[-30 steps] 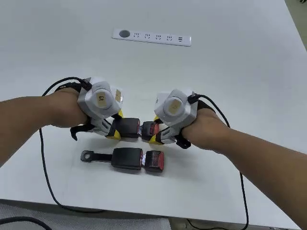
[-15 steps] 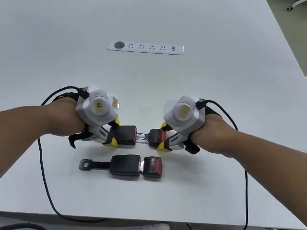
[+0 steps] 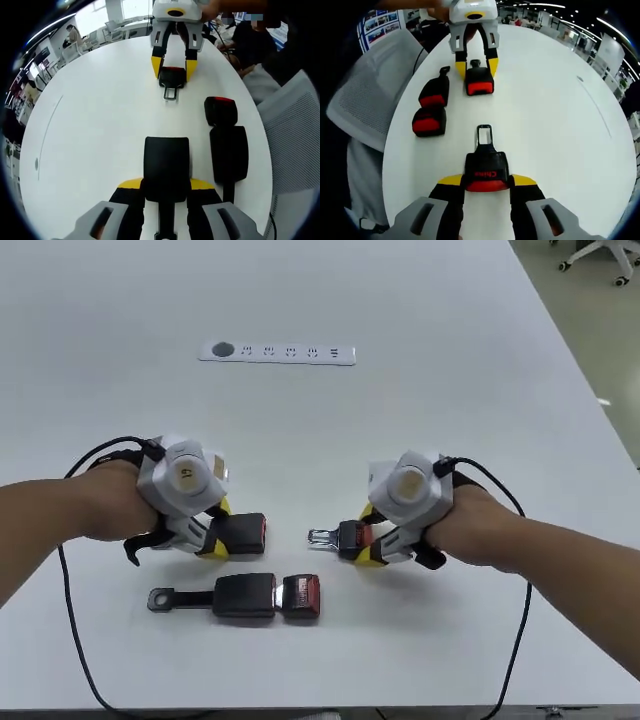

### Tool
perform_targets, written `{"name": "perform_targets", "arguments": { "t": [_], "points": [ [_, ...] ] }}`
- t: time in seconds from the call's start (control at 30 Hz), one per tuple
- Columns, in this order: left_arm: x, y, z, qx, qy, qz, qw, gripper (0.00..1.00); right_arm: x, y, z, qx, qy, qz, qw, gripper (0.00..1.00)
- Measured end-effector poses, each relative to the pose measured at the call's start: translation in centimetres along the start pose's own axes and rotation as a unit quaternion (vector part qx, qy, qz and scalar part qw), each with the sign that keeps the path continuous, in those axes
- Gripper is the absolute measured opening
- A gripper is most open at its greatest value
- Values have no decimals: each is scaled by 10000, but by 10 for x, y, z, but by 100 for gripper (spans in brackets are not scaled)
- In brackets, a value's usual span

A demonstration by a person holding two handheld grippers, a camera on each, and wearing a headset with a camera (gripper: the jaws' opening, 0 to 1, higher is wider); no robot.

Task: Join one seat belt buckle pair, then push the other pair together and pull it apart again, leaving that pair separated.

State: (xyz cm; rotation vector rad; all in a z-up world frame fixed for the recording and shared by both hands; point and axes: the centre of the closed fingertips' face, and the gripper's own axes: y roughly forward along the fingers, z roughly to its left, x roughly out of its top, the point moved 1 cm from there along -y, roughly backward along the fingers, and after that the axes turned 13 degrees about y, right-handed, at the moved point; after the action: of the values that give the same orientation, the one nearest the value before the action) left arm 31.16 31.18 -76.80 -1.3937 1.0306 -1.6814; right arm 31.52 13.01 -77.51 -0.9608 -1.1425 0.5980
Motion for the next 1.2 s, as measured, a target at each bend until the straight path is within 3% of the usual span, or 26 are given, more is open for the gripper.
{"name": "perform_targets", "arguments": {
  "t": [0.1, 0.43, 0.63, 0.73, 0.87, 1.0, 1.1, 1.2],
  "points": [
    [-1, 0, 0, 17, -39, -33, 10000, 32, -7, -5, -1, 24, -63, 81, 9999, 32],
    [-7, 2, 5, 14, -83, 66, 9999, 33, -5, -6, 1, -156, -50, 206, 9997, 34],
    [-8, 1, 6, 142, -149, 120, 9997, 33, -1, -8, -8, -499, -170, 229, 9983, 45],
    [-9, -2, 3, 229, -20, 257, 9994, 34, 10, -11, -1, -456, -22, -16, 9990, 48],
    [-11, -11, 6, 371, -60, 190, 9991, 42, 18, -19, 3, -537, 133, -153, 9984, 55],
    [-7, -29, 4, 737, -137, 101, 9971, 52, 25, -32, 11, -603, 396, -476, 9963, 57],
    [-6, -43, -3, 960, -481, -161, 9941, 55, 24, -35, 19, -722, 427, -586, 9948, 62],
    [-9, -54, -19, 972, -562, -196, 9935, 60, 21, -40, 29, -781, 462, -692, 9935, 68]
  ]
}}
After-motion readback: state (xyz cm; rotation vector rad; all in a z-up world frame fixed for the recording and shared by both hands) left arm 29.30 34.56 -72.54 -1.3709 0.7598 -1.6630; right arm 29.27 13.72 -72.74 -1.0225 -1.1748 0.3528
